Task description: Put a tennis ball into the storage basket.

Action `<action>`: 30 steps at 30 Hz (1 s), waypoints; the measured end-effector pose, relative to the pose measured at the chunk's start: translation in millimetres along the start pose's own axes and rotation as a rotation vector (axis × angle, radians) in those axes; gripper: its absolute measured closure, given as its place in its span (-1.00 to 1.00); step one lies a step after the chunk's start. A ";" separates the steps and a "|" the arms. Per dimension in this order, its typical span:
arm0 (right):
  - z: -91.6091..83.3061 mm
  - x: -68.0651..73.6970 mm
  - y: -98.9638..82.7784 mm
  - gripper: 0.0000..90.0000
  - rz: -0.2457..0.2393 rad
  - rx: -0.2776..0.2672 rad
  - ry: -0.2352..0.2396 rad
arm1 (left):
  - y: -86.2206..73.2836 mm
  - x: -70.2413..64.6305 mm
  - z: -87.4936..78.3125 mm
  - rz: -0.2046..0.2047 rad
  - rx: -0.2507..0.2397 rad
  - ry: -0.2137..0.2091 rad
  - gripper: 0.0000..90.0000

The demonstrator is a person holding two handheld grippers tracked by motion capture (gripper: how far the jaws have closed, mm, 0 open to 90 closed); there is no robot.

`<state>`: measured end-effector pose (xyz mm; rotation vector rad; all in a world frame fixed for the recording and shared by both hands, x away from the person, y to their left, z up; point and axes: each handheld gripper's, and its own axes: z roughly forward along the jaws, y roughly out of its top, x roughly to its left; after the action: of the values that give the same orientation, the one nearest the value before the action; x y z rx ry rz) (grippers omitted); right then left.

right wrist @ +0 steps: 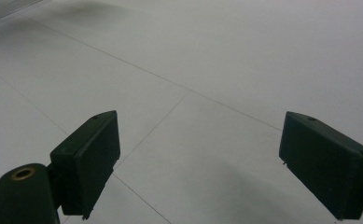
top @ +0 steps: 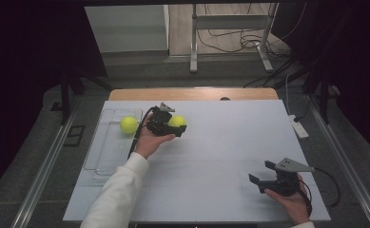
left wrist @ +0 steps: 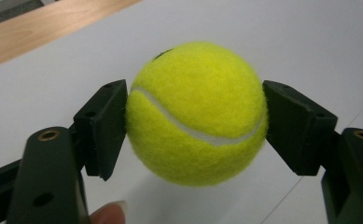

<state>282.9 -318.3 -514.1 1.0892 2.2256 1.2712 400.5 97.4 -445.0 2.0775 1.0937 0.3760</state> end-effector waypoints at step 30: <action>-0.8 -0.9 -0.2 -0.71 0.005 -0.002 -0.007 | 6.2 1.3 -40.6 0.004 -0.105 0.016 -0.40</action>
<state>282.8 -319.5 -513.8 1.0976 2.2172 1.2702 382.3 115.7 -413.0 1.9881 1.0562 0.4431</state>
